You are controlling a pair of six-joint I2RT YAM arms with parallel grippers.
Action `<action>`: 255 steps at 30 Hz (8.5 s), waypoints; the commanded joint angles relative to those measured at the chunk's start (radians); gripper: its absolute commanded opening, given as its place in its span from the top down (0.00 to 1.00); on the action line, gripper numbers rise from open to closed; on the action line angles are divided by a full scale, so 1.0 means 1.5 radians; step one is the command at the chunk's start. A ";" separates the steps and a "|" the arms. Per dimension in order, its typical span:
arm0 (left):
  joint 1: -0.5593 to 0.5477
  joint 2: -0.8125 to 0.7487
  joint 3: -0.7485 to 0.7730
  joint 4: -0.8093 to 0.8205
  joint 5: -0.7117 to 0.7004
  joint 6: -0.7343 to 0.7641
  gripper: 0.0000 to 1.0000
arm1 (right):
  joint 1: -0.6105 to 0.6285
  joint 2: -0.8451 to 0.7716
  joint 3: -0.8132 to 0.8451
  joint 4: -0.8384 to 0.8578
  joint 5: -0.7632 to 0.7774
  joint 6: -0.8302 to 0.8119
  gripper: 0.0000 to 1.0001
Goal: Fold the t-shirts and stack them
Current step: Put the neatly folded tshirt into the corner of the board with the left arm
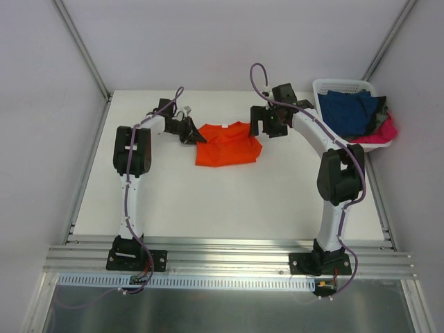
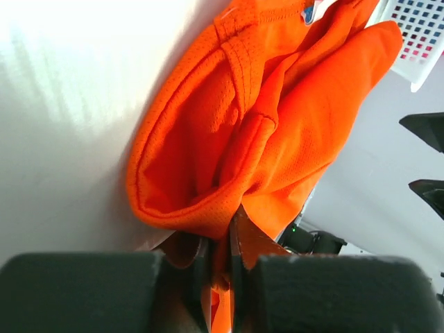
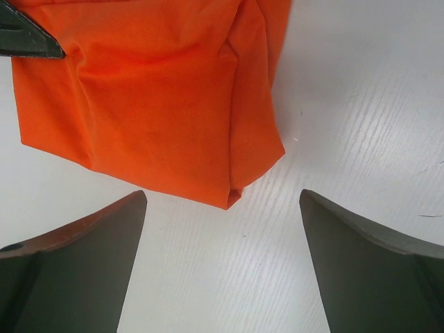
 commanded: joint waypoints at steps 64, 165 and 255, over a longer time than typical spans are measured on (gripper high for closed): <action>0.491 -0.481 -0.334 -0.106 -0.242 0.099 1.00 | 0.010 -0.008 0.060 0.059 -0.070 0.068 0.03; 0.285 0.075 0.405 -0.628 -0.565 0.445 0.01 | -0.007 -0.087 -0.025 0.081 -0.053 0.065 0.03; 0.251 0.010 0.221 -0.572 -0.636 0.407 0.14 | -0.056 -0.043 0.104 -0.121 0.050 -0.039 0.03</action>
